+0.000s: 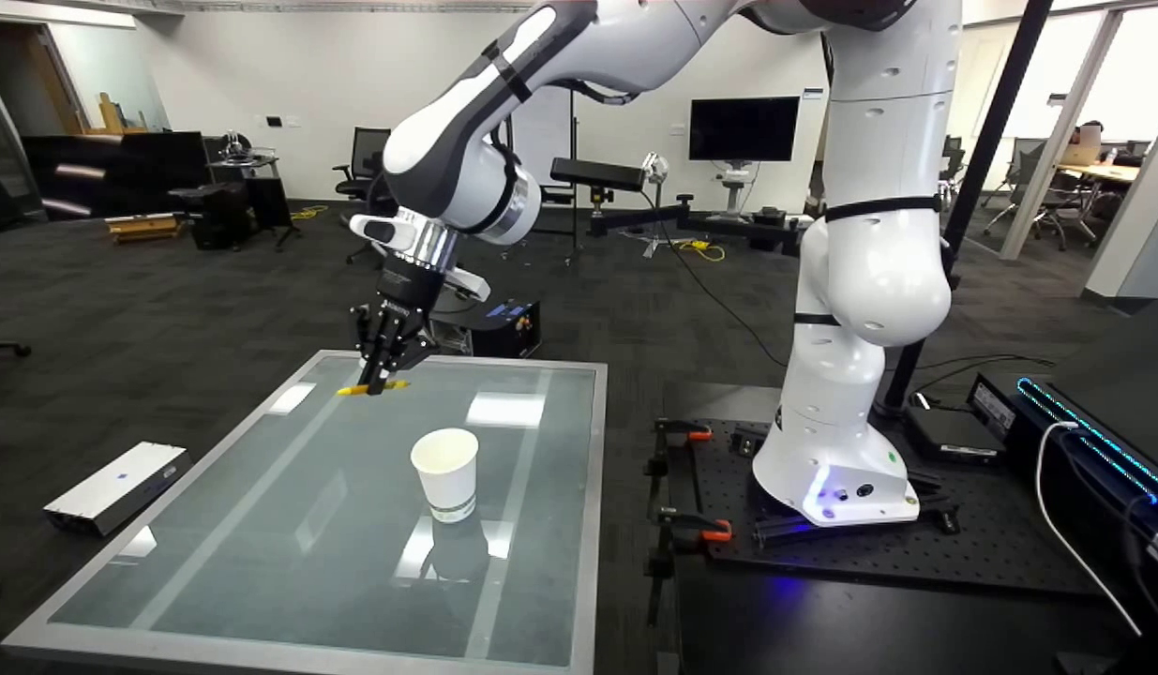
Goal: Put the yellow pen in the cup
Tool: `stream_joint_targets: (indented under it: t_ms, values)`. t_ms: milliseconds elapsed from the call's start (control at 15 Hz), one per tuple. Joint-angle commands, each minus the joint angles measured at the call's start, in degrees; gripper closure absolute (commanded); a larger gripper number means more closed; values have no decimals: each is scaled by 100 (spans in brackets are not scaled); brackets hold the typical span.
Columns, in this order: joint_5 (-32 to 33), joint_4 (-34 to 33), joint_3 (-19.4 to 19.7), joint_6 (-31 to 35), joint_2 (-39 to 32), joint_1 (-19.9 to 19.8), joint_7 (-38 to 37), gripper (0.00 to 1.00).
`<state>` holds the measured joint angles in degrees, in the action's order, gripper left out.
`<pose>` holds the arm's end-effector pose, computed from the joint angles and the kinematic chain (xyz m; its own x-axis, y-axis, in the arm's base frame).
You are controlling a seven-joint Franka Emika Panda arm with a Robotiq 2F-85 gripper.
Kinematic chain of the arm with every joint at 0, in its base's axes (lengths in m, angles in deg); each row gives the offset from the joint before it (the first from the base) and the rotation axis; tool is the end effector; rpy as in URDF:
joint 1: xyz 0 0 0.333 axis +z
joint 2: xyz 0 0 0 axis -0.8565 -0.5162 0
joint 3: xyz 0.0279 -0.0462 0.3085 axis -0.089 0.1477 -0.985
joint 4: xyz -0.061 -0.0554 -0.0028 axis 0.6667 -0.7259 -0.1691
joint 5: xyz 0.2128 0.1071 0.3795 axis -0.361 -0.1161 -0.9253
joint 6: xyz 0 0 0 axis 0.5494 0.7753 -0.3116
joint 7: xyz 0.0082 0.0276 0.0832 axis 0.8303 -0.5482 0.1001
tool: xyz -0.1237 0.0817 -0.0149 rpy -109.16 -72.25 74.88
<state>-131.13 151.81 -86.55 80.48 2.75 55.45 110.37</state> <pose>0.6018 0.0429 0.2454 0.1729 0.8590 0.4820 0.9235 -0.3116 0.2240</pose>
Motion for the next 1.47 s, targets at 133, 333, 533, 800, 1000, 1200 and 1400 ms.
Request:
stream_joint_targets:
  t_ms: [133, 333, 533, 800, 1000, 1200, 1400]
  values:
    - [-841, -241, 178, -933, -84, -32, 1155, 97]
    - [-1075, -265, 313, -1404, -103, -30, 1447, 97]
    - [-1215, -281, 435, -1807, -132, -35, 1595, 97]
    - [-1392, -325, 568, -2336, -209, -64, 1789, 97]
    - [-1478, -355, 662, -2699, -270, -86, 1935, 97]
    - [-1511, -421, 742, -3107, -371, -125, 2077, 97]
    - [-1521, -476, 809, -3441, -462, -150, 2217, 97]
